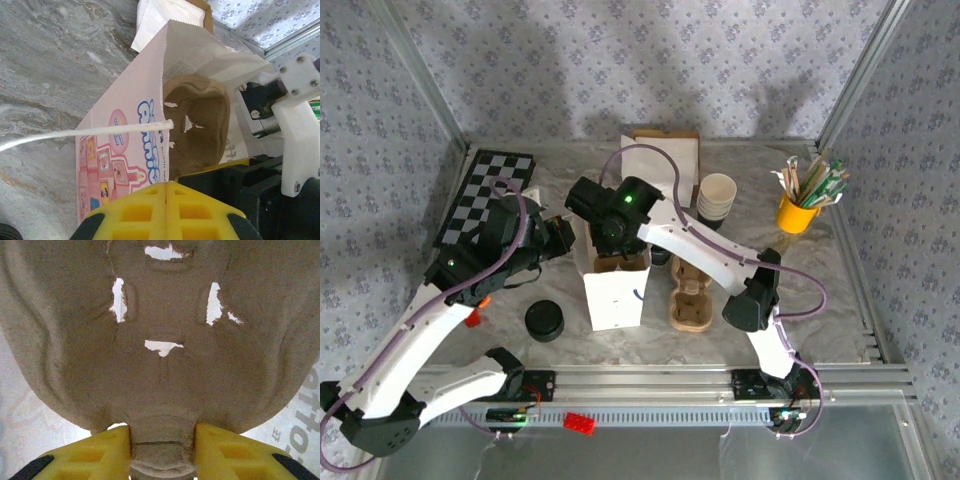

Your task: Pack the takeout coffee

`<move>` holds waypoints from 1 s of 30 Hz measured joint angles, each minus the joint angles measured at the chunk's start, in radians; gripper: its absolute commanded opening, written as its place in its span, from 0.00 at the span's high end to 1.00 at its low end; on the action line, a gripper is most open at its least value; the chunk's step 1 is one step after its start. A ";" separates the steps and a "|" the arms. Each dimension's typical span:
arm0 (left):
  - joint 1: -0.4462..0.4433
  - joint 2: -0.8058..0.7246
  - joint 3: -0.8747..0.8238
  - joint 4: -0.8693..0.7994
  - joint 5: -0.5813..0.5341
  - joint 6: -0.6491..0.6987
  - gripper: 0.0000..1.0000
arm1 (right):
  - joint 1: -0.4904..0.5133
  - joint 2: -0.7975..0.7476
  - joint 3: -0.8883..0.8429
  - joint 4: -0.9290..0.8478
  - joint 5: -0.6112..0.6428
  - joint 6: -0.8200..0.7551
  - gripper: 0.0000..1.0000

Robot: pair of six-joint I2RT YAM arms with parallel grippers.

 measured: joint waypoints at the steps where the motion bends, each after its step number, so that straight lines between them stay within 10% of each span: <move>1: 0.000 0.000 0.000 0.000 0.000 0.000 1.00 | 0.000 0.001 0.000 0.000 0.000 0.001 0.60; 21: -0.001 0.000 0.000 -0.023 -0.009 0.000 1.00 | 0.008 0.024 0.100 -0.051 0.013 -0.008 0.46; 30: -0.001 0.002 0.018 -0.053 -0.009 0.015 0.85 | 0.023 0.030 0.119 -0.062 0.030 -0.037 0.45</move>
